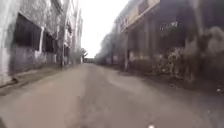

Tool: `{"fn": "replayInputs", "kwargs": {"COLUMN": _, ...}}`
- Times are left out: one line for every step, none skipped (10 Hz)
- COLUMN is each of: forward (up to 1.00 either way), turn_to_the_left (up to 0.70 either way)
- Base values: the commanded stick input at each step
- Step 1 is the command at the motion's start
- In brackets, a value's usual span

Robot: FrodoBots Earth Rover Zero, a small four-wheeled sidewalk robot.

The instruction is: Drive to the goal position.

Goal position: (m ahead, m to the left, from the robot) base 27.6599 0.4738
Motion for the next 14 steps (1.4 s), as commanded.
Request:
{"fn": "replayInputs", "kwargs": {"forward": 0.70, "turn_to_the_left": 0.09}}
{"fn": "replayInputs", "kwargs": {"forward": 0.70, "turn_to_the_left": 0.10}}
{"fn": "replayInputs", "kwargs": {"forward": 0.70, "turn_to_the_left": 0.08}}
{"fn": "replayInputs", "kwargs": {"forward": 0.70, "turn_to_the_left": 0.06}}
{"fn": "replayInputs", "kwargs": {"forward": 0.70, "turn_to_the_left": 0.03}}
{"fn": "replayInputs", "kwargs": {"forward": 0.70, "turn_to_the_left": 0.00}}
{"fn": "replayInputs", "kwargs": {"forward": 0.70, "turn_to_the_left": 0.01}}
{"fn": "replayInputs", "kwargs": {"forward": 0.70, "turn_to_the_left": 0.01}}
{"fn": "replayInputs", "kwargs": {"forward": 0.70, "turn_to_the_left": -0.26}}
{"fn": "replayInputs", "kwargs": {"forward": 0.70, "turn_to_the_left": -0.35}}
{"fn": "replayInputs", "kwargs": {"forward": 0.70, "turn_to_the_left": -0.35}}
{"fn": "replayInputs", "kwargs": {"forward": 0.70, "turn_to_the_left": -0.35}}
{"fn": "replayInputs", "kwargs": {"forward": 0.70, "turn_to_the_left": -0.29}}
{"fn": "replayInputs", "kwargs": {"forward": 0.70, "turn_to_the_left": -0.07}}
